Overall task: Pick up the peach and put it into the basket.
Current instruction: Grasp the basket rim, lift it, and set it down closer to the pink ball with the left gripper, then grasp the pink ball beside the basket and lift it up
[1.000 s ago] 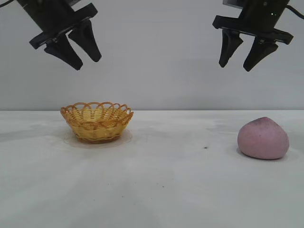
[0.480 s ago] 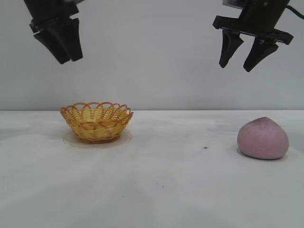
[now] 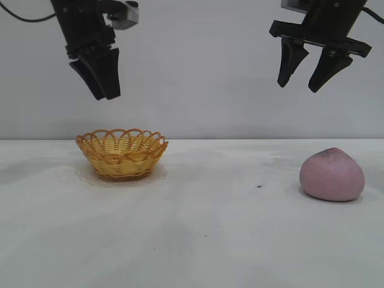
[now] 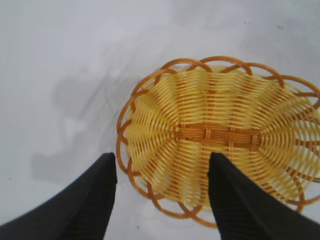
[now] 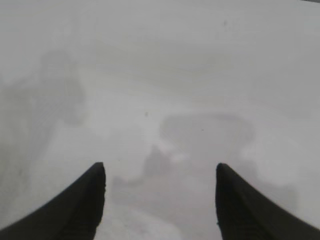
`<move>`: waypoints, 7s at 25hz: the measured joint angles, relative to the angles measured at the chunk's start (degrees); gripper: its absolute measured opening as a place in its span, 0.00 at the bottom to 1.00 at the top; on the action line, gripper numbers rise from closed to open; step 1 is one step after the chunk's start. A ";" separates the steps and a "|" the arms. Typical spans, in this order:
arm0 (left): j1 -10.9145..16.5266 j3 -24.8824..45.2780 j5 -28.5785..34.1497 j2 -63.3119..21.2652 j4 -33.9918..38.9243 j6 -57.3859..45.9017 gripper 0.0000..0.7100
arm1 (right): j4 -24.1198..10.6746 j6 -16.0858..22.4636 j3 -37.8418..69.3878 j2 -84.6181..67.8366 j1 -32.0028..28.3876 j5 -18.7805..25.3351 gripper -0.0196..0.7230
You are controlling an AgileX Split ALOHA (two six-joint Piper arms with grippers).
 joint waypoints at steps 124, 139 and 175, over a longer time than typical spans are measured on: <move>-9.18 57.75 -24.74 -35.28 12.92 -31.47 0.75 | 0.16 0.00 0.00 0.04 0.00 0.41 0.64; 6.36 47.13 -14.11 -32.16 17.29 -33.68 0.75 | 0.16 0.00 0.00 0.04 0.00 1.53 0.64; 15.49 84.82 -3.54 -95.60 11.48 -39.42 0.75 | 0.06 0.00 0.00 0.04 0.00 2.76 0.64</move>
